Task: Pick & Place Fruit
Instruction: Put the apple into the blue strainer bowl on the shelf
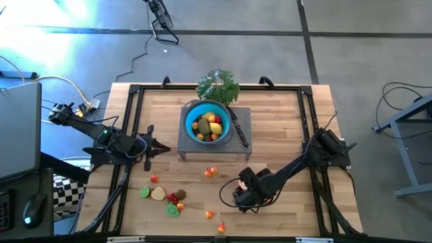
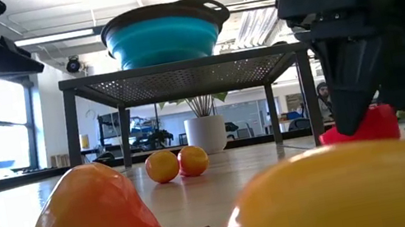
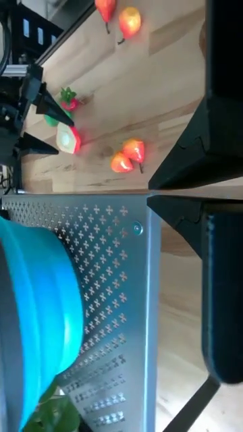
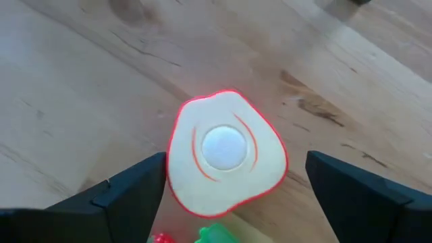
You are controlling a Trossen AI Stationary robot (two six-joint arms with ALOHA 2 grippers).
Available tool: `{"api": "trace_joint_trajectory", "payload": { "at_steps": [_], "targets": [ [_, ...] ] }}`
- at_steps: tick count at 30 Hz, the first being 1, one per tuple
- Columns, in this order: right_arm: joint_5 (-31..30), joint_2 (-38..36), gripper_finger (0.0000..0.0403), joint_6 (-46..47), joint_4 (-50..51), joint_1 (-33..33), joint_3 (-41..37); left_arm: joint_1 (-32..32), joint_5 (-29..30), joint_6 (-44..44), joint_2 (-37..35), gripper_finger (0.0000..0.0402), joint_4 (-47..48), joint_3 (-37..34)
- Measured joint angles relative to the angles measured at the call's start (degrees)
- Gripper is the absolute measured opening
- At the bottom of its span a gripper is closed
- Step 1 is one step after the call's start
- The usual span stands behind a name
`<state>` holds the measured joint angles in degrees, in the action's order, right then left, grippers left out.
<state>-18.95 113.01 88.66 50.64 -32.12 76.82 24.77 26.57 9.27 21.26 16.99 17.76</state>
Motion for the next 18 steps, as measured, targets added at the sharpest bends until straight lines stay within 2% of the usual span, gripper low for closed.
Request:
{"api": "trace_joint_trajectory", "payload": {
  "at_steps": [6,18],
  "targets": [
    [0.76,0.0,0.0345,0.17,-0.51,0.02,0.0,0.0,0.0,2.58,0.0,0.0022,1.38,0.0],
    [1.05,-0.05,0.0345,-0.1,-1.48,0.26,0.0,0.0,0.0,1.08,0.0,0.0022,1.08,0.0]
  ]
}}
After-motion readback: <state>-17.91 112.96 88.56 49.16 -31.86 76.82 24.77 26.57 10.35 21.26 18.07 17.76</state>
